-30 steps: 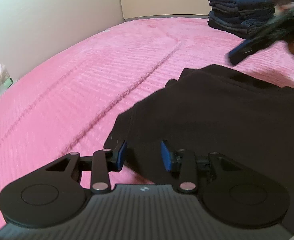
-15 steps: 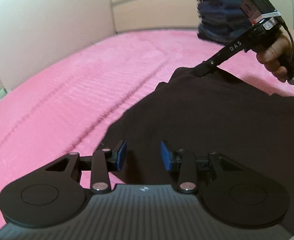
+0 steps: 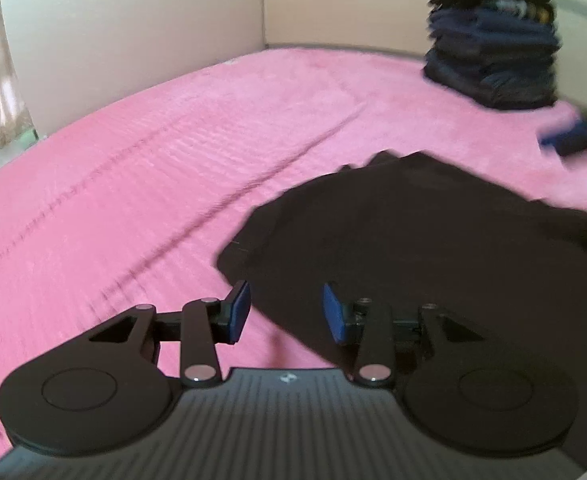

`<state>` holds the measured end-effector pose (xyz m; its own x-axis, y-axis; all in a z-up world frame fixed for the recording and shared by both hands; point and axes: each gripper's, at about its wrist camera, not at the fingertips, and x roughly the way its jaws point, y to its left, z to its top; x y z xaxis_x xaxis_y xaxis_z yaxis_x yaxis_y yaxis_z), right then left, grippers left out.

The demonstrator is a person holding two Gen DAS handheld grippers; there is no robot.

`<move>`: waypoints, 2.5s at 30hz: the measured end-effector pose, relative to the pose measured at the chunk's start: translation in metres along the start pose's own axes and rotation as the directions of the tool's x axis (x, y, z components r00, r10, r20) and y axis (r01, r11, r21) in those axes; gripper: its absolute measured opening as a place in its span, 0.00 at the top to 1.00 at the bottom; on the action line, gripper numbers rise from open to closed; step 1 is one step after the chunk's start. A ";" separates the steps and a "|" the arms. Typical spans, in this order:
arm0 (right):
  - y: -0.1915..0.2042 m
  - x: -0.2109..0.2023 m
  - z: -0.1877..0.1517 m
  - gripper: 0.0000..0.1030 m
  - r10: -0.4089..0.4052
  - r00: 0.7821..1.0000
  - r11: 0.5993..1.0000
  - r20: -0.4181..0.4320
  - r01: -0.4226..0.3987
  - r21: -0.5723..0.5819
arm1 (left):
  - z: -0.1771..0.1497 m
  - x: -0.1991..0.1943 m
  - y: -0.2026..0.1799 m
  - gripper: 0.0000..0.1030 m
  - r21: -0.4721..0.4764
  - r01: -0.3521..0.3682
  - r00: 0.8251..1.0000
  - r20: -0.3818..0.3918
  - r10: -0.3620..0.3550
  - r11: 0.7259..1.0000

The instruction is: Fold clothes

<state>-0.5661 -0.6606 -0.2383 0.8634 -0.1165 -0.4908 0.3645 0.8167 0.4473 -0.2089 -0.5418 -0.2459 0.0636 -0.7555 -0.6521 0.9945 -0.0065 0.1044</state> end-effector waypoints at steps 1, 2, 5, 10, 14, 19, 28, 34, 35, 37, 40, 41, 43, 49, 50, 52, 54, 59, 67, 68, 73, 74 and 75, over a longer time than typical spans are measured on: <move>-0.005 0.000 -0.016 0.43 -0.014 1.000 0.999 -0.024 0.015 0.035 | -0.005 -0.005 -0.007 0.66 -0.008 0.023 1.000 -0.002 -0.023 1.000; -0.011 -0.001 -0.033 0.43 -0.027 0.999 0.997 -0.048 0.030 0.069 | -0.009 -0.009 -0.014 0.66 -0.014 0.045 0.999 -0.006 -0.045 0.999; -0.020 -0.017 -0.050 0.53 -0.175 0.982 0.980 -0.065 0.180 0.082 | -0.025 -0.001 -0.030 0.66 0.014 0.035 0.998 -0.056 -0.035 0.999; 0.047 -0.042 -0.053 0.35 -0.251 0.968 0.963 -0.007 0.249 -0.106 | -0.030 -0.027 -0.028 0.66 0.086 -0.015 0.997 -0.072 0.021 0.996; 0.112 -0.007 -0.069 0.32 -0.223 0.974 0.923 -0.052 0.193 -0.333 | -0.048 -0.063 -0.027 0.58 0.245 -0.089 0.993 -0.051 0.105 0.966; 0.183 0.062 -0.097 0.32 -0.221 0.966 0.792 -0.132 0.099 -0.603 | -0.068 -0.080 -0.043 0.46 0.469 -0.150 0.987 0.016 0.161 0.870; 0.202 0.114 -0.121 0.75 -0.436 0.890 0.516 -0.137 0.122 -0.848 | -0.096 -0.069 -0.060 0.34 0.772 -0.081 0.997 0.071 0.041 0.630; 0.185 0.050 -0.079 0.82 -0.356 0.928 0.591 -0.113 0.130 -0.796 | -0.102 -0.027 -0.062 0.34 0.910 -0.103 0.993 0.118 -0.012 0.402; 0.183 0.042 -0.075 0.82 -0.351 0.930 0.598 -0.111 0.132 -0.790 | -0.103 -0.021 -0.063 0.34 0.926 -0.118 0.991 0.135 -0.024 0.359; 0.172 0.025 -0.073 0.82 -0.351 0.930 0.605 -0.111 0.135 -0.785 | -0.102 -0.004 -0.066 0.34 0.947 -0.144 0.985 0.164 -0.049 0.287; 0.169 -0.004 -0.085 0.83 -0.357 0.926 0.609 -0.121 0.132 -0.782 | -0.094 0.019 -0.069 0.34 0.962 -0.163 0.979 0.186 -0.087 0.219; 0.167 -0.009 -0.087 0.83 -0.359 0.925 0.609 -0.126 0.130 -0.783 | -0.091 0.024 -0.070 0.34 0.964 -0.167 0.977 0.190 -0.098 0.208; 0.161 -0.016 -0.090 0.85 -0.386 0.915 0.599 -0.120 0.150 -0.786 | -0.084 0.033 -0.072 0.43 0.969 -0.155 0.980 0.175 -0.091 0.193; 0.144 -0.022 -0.056 0.87 -0.423 0.906 0.523 -0.024 0.223 -0.823 | -0.059 0.039 -0.071 0.88 0.967 -0.148 0.986 0.162 -0.050 0.209; 0.138 -0.023 -0.044 0.88 -0.419 0.908 0.501 -0.007 0.226 -0.835 | -0.050 0.034 -0.070 0.88 0.958 -0.165 0.984 0.177 -0.035 0.234; 0.129 -0.018 -0.017 0.88 -0.404 0.914 0.443 0.043 0.237 -0.865 | -0.026 0.019 -0.063 0.88 0.937 -0.207 0.977 0.211 0.016 0.283; 0.123 -0.015 0.013 0.89 -0.381 0.919 0.389 0.098 0.256 -0.885 | -0.003 0.001 -0.054 0.88 0.915 -0.248 0.969 0.238 0.071 0.319; 0.128 -0.012 0.060 0.93 -0.302 0.930 0.329 0.208 0.307 -0.893 | 0.036 -0.072 -0.029 0.89 0.853 -0.341 0.936 0.269 0.227 0.395; 0.126 -0.010 -0.038 1.00 -0.222 0.971 0.496 0.089 0.191 -0.847 | -0.076 -0.163 -0.073 0.88 0.762 -0.298 0.926 0.085 0.369 0.574; 0.125 -0.006 -0.053 1.00 -0.222 0.973 0.522 0.056 0.167 -0.837 | -0.103 -0.161 -0.087 0.88 0.748 -0.261 0.933 0.034 0.358 0.610; 0.129 0.012 -0.111 1.00 -0.216 0.974 0.561 -0.068 0.067 -0.825 | -0.206 -0.147 -0.146 0.87 0.656 -0.199 0.931 -0.105 0.349 0.728; 0.132 0.017 -0.115 0.96 -0.215 0.974 0.540 -0.069 0.059 -0.840 | -0.212 -0.148 -0.151 0.86 0.627 -0.220 0.927 -0.103 0.359 0.748; 0.136 0.022 -0.119 0.64 -0.214 0.974 0.510 -0.069 0.051 -0.859 | -0.217 -0.149 -0.156 0.85 0.597 -0.240 0.924 -0.101 0.369 0.766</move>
<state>-0.5389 -0.4852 -0.2771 0.7392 -0.2492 -0.6257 -0.0695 0.8959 -0.4388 -0.3555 -0.2862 -0.3284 0.4343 -0.6338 -0.6401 0.6966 -0.2143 0.6847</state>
